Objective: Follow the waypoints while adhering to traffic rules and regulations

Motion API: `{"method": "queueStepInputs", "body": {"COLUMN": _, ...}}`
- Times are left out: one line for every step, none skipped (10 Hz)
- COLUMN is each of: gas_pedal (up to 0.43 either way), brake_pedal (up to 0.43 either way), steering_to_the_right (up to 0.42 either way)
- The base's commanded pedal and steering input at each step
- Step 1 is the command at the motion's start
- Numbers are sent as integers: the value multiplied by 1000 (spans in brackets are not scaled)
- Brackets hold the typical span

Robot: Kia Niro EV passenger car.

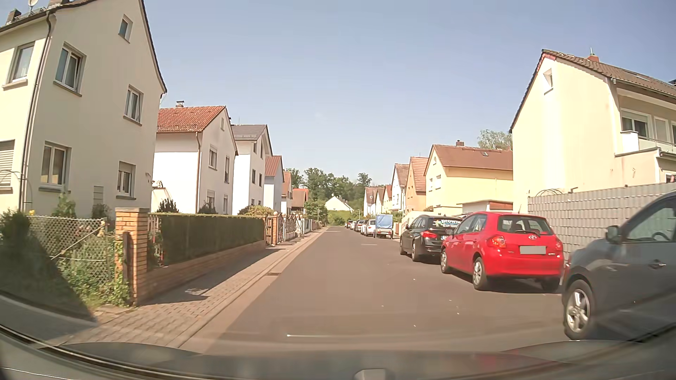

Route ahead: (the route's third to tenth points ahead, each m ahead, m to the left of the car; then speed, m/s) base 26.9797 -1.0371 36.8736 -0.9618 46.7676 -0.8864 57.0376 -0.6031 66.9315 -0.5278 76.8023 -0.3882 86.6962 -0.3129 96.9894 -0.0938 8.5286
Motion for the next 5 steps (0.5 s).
{"method": "queueStepInputs", "body": {"gas_pedal": 248, "brake_pedal": 0, "steering_to_the_right": 7}}
{"method": "queueStepInputs", "body": {"gas_pedal": 248, "brake_pedal": 0, "steering_to_the_right": 5}}
{"method": "queueStepInputs", "body": {"gas_pedal": 248, "brake_pedal": 0, "steering_to_the_right": 4}}
{"method": "queueStepInputs", "body": {"gas_pedal": 240, "brake_pedal": 0, "steering_to_the_right": 2}}
{"method": "queueStepInputs", "body": {"gas_pedal": 240, "brake_pedal": 0, "steering_to_the_right": 1}}
